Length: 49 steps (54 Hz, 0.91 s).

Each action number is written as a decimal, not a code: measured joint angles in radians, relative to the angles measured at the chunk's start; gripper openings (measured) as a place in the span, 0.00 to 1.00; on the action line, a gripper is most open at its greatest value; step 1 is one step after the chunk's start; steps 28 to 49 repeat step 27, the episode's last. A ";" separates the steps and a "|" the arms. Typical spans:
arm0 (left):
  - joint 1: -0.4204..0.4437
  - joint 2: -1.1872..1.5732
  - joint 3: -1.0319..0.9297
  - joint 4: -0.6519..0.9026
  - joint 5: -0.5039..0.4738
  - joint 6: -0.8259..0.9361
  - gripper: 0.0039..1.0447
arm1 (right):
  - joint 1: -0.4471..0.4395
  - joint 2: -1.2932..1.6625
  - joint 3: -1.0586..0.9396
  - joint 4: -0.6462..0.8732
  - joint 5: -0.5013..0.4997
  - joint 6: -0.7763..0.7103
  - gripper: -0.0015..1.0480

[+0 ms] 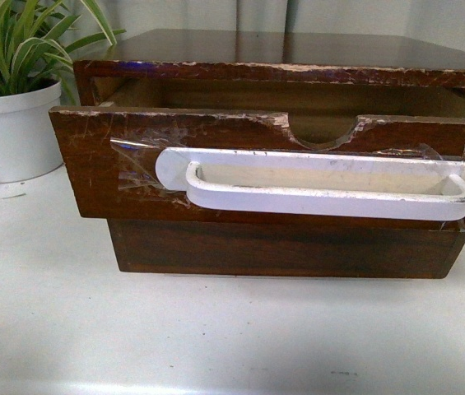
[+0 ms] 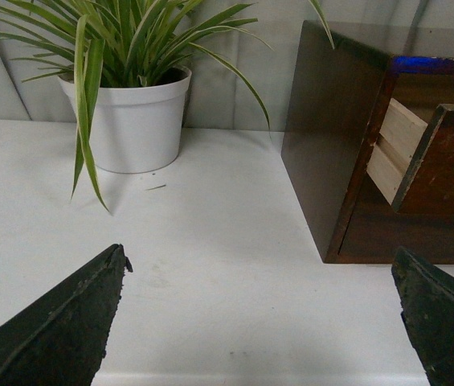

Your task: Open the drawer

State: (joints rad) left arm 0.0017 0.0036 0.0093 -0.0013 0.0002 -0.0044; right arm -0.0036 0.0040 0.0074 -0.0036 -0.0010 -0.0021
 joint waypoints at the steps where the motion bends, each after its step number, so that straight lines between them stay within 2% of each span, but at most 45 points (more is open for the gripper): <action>1: 0.000 0.000 0.000 0.000 0.000 0.000 0.94 | 0.000 0.000 0.000 0.000 0.000 0.000 0.93; 49: 0.000 0.000 0.000 0.000 0.000 0.000 0.94 | 0.000 0.000 0.000 0.000 0.000 0.000 0.91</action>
